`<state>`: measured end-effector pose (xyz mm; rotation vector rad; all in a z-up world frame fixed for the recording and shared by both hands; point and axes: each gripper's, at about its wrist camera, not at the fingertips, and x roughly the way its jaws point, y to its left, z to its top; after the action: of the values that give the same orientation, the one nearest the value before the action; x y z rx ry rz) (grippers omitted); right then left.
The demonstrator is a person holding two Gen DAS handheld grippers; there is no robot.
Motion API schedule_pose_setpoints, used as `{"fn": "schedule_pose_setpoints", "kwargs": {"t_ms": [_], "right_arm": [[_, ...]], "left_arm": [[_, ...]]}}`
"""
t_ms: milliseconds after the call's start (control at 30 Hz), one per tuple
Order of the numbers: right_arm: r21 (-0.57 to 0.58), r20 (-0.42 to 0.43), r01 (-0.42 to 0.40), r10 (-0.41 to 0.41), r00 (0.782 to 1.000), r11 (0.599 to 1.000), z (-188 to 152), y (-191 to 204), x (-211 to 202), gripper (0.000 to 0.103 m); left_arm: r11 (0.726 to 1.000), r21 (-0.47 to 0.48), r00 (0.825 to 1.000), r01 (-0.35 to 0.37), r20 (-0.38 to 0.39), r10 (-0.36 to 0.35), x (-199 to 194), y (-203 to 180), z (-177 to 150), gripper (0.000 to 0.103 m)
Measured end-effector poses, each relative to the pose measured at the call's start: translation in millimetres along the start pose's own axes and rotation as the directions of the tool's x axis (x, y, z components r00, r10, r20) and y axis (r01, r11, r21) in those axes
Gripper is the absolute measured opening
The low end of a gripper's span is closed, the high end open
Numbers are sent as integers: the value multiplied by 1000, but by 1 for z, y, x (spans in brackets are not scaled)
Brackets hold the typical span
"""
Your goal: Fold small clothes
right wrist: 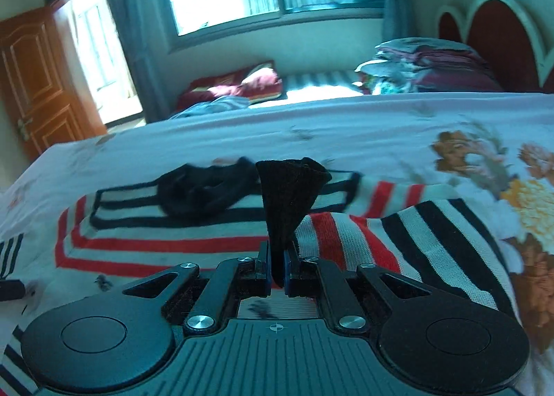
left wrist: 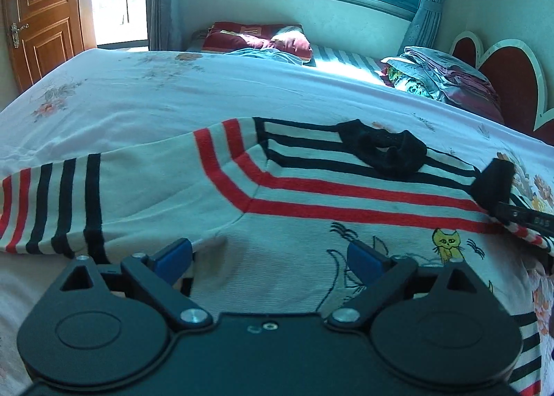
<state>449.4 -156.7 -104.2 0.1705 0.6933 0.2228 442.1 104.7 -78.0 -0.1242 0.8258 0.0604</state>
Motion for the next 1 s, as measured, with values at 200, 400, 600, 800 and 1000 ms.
{"fn": "schedule_pose_setpoints", "kwargs": {"t_ms": [200, 400, 600, 800, 1000], "right_arm": [[-150, -120, -89, 71, 990, 985, -30, 84, 48, 6], [-223, -111, -83, 59, 992, 971, -50, 101, 57, 30], [-116, 25, -26, 29, 999, 993, -39, 67, 3, 33], [59, 140, 172, -179, 974, 983, -27, -6, -56, 33], [195, 62, 274, -290, 955, 942, -46, -77, -90, 33]], "left_arm": [[999, -33, 1000, 23, -13, -24, -1, 35, -3, 93], [991, -53, 993, 120, -12, -121, 5, 40, -1, 93], [945, -82, 946, 317, -48, -321, 34, -4, 8, 76], [879, -209, 885, 429, -100, -455, 82, -51, 7, 72], [920, -186, 922, 346, -114, -370, 113, -76, 15, 47]]}}
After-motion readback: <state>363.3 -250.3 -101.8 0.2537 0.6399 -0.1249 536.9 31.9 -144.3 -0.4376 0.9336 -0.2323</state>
